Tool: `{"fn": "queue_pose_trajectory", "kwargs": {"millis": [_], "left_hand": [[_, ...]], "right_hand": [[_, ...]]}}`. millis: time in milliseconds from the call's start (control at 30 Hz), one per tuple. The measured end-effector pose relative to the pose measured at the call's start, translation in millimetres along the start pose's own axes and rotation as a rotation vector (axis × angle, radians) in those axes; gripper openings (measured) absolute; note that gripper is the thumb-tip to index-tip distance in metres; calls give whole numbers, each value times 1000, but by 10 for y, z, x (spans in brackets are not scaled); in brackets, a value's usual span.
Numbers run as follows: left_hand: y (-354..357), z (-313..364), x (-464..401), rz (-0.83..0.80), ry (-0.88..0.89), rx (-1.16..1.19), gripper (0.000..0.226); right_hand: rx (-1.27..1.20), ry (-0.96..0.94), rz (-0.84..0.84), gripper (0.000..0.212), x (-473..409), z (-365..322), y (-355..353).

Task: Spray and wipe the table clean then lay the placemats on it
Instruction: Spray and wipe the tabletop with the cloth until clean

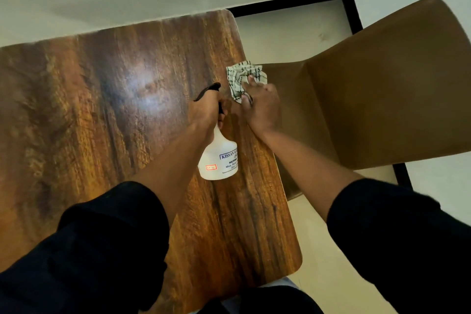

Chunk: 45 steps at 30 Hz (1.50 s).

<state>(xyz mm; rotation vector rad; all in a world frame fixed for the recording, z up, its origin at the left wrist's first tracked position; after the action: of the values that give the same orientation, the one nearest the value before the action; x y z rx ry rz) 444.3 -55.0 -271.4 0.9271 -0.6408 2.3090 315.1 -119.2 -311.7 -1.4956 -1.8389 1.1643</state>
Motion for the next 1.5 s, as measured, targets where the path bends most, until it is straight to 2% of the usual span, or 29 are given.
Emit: {"fn": "queue_pose_trajectory", "kwargs": {"millis": [167,267,567,733,900,1100,1267,1367,1500], "left_hand": [[2,-8,-91,-53,-23,-13,20],[22,10,-113,-51,-25,-9,16],[80,360,-198,-9,44,9,15],[45,539,-288,39,61,30,15],[27,609,-345,81,116,83,23],[33,688,-535,39,56,83,23],[5,724,-607,4,53,73,16],[-27,736,-667,8,54,92,18],[-71,719,-771,-6,74,100,42]], "right_hand": [[-41,88,27,46,643,135,-110],[-43,122,24,45,740,148,-88],[-11,20,4,42,-421,-127,162],[37,32,-73,45,-986,-118,436],[-22,21,-30,45,-854,-106,340],[-58,45,43,46,-346,-39,251],[-14,56,27,42,-861,-133,499],[53,-6,26,39,-1360,-286,605],[111,-41,7,38,-1852,-502,666]]}}
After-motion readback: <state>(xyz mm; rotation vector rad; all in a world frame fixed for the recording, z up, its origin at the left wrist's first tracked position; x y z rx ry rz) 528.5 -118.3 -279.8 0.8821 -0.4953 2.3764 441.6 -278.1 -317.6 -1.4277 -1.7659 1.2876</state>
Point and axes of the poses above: each hand's wrist, its own x-axis away from the middle knuckle, its own y-axis out of the palm, z = x × y, the point moved 1 cm from there along -x, towards the middle knuckle, and after that the axes turned 12 degrees about z, right-handed, at the moved point
